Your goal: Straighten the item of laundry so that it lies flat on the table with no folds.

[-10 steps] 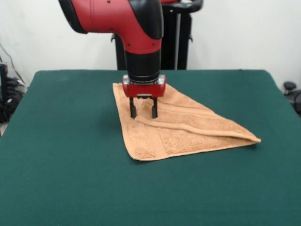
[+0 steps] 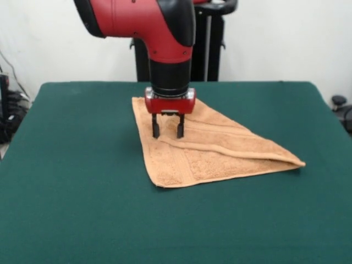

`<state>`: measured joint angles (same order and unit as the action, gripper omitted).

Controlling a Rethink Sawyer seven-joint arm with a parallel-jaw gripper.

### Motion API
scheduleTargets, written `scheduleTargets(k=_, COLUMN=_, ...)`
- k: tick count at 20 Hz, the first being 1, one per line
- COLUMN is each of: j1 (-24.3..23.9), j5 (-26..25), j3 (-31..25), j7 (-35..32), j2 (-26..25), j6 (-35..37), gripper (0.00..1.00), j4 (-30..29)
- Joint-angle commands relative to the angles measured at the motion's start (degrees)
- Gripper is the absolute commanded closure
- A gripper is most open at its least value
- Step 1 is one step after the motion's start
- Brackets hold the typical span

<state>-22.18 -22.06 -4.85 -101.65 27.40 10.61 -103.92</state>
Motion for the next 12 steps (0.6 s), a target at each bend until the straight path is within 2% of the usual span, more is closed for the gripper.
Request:
scheduleTargets(k=1, j1=7.3, j5=0.9, j3=0.7, j7=-4.5, j2=-3.4, j6=9.7, gripper=1.0, j4=4.4)
scheduleTargets(k=7, j1=11.5, j5=0.9, j3=5.3, j7=-6.2, j2=-5.3, j6=11.5, gripper=1.0, j4=7.1)
scheduleTargets(k=12, j1=13.8, j5=1.6, j3=8.3, j7=-9.5, j2=-8.1, j6=7.5, gripper=1.0, j4=7.0)
